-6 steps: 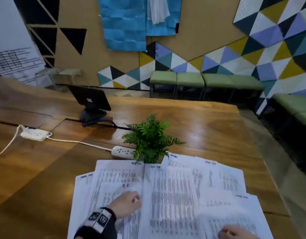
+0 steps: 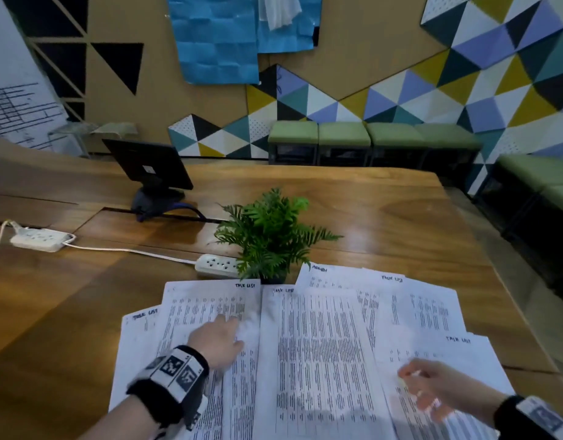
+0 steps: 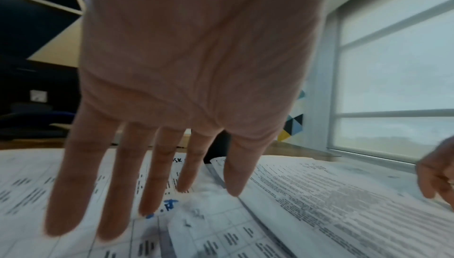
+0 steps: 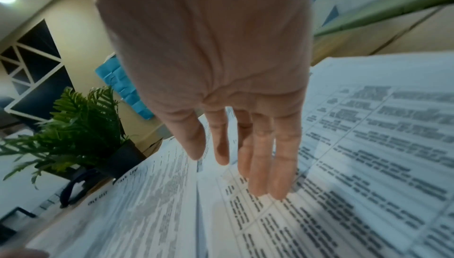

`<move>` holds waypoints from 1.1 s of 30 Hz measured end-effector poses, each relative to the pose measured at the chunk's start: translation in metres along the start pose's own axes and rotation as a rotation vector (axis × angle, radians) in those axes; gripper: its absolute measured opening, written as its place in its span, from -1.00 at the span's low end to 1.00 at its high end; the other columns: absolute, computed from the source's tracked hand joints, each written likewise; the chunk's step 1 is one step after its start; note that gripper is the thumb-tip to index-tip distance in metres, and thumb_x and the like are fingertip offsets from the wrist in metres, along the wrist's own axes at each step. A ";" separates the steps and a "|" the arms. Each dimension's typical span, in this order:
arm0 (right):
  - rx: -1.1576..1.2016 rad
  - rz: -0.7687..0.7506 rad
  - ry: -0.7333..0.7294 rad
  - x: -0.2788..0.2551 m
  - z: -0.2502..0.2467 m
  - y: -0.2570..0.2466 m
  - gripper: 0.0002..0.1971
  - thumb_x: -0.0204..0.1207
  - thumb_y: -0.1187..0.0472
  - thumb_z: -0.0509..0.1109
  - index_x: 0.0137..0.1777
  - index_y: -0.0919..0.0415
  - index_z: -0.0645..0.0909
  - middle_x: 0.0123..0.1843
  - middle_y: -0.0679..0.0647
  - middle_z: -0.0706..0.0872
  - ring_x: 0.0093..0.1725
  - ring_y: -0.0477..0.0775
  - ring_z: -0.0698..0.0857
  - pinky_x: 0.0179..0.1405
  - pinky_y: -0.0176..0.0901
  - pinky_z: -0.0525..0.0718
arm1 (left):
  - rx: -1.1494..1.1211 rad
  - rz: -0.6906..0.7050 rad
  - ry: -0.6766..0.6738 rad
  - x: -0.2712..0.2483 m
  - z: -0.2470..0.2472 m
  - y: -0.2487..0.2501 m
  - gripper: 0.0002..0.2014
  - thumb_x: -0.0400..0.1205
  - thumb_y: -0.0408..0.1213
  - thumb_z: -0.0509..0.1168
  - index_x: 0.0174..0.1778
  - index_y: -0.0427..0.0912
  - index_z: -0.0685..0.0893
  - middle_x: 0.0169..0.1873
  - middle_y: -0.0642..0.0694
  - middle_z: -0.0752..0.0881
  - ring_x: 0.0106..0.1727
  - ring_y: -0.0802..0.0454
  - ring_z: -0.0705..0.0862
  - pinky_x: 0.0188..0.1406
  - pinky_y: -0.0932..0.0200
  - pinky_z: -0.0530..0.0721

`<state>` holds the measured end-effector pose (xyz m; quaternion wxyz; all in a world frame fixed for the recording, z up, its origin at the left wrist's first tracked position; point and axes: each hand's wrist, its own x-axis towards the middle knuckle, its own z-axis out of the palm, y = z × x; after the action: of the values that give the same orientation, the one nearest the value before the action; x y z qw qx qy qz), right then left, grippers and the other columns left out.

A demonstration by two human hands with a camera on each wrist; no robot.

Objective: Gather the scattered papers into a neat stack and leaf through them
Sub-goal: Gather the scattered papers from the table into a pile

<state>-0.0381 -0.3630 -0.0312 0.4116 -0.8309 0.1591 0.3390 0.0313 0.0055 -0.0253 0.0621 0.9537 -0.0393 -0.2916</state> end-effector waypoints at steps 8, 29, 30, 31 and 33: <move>0.383 -0.005 -0.021 0.030 0.011 0.002 -0.85 0.59 0.28 0.34 0.09 0.32 0.56 -0.18 0.29 0.64 -0.36 0.17 0.66 -0.33 -0.01 0.71 | -0.233 0.002 -0.072 0.010 0.013 -0.011 -0.32 0.67 0.00 0.18 0.65 -0.09 0.03 -0.11 -0.09 0.59 -0.44 0.11 0.59 -0.48 0.27 0.64; 0.023 -0.179 0.193 0.001 0.090 0.003 -0.52 0.46 0.19 0.45 0.36 0.14 0.41 -0.14 0.11 0.62 -0.23 0.02 0.58 -0.45 -0.23 0.54 | -0.860 0.056 0.342 -0.010 0.048 -0.003 -0.03 0.50 -0.62 0.28 0.68 -0.07 -0.17 0.66 -0.29 0.11 0.56 -0.24 0.32 0.31 0.03 0.53; 0.024 -0.179 0.230 0.003 0.090 0.004 -0.52 0.49 0.13 0.42 0.39 0.12 0.40 -0.02 0.13 0.62 -0.12 0.04 0.59 -0.45 -0.24 0.55 | -0.809 0.034 0.351 -0.012 0.046 -0.012 -0.03 0.50 -0.55 0.33 0.68 -0.07 -0.15 0.65 -0.31 0.11 0.61 -0.27 0.26 0.42 0.00 0.46; 0.036 -0.172 0.253 0.002 0.092 0.002 -0.50 0.52 0.10 0.40 0.43 0.13 0.39 0.13 0.16 0.61 0.00 0.07 0.59 -0.43 -0.24 0.57 | -0.714 -0.015 0.355 -0.016 0.045 -0.021 -0.07 0.53 -0.43 0.35 0.68 -0.08 -0.11 0.63 -0.33 0.12 0.60 -0.30 0.27 0.43 0.01 0.43; 0.036 -0.155 0.291 0.004 0.094 -0.004 -0.42 0.56 0.08 0.36 0.54 0.17 0.31 0.41 0.18 0.50 0.15 0.10 0.56 -0.38 -0.23 0.58 | -0.460 -0.164 0.316 -0.021 0.047 -0.042 -0.16 0.58 -0.15 0.32 0.68 -0.14 -0.04 0.63 -0.35 0.09 0.60 -0.34 0.27 0.46 -0.02 0.40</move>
<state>-0.0742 -0.2861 -0.0724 0.4241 -0.8734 0.1585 0.1795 -0.0112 0.0449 -0.0580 0.2584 0.9482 0.1154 -0.1447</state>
